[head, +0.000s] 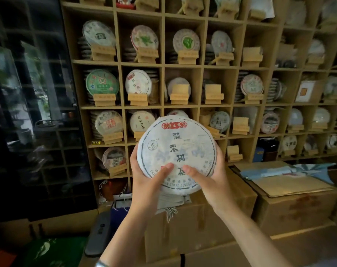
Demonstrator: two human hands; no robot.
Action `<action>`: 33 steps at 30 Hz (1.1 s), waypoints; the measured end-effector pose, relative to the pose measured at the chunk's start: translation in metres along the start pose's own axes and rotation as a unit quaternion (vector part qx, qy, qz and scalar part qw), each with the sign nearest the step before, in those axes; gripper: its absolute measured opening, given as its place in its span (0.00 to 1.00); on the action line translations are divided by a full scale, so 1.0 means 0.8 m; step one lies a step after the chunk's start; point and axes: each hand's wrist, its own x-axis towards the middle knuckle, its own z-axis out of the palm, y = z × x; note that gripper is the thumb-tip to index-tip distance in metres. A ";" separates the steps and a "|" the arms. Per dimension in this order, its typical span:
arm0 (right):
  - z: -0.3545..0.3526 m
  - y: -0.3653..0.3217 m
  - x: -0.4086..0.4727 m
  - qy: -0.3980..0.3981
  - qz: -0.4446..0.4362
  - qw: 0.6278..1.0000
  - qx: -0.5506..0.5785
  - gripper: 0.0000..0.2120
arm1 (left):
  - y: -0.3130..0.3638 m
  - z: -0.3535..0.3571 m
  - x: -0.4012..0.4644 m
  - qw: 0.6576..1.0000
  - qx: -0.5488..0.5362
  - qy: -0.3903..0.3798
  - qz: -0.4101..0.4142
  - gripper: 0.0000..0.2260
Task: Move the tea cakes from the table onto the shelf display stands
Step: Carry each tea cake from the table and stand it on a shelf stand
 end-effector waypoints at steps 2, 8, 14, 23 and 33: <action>-0.004 0.013 0.018 -0.002 -0.005 1.000 -0.005 0.42 | -0.016 0.006 0.021 1.000 -0.016 -0.023 -0.009 0.37; -0.051 0.045 0.104 -0.012 0.013 1.000 0.011 0.41 | -0.065 0.034 0.109 0.997 -0.023 -0.068 -0.028 0.38; -0.108 0.067 0.211 0.002 0.011 1.000 0.013 0.34 | -0.129 0.088 0.206 0.995 -0.039 -0.051 -0.076 0.41; -0.180 0.118 0.309 0.050 0.030 0.997 0.046 0.36 | -0.218 0.144 0.300 0.986 -0.066 -0.078 -0.133 0.41; -0.208 0.168 0.441 0.128 0.034 0.988 0.073 0.40 | -0.279 0.179 0.442 0.982 -0.065 -0.116 -0.135 0.41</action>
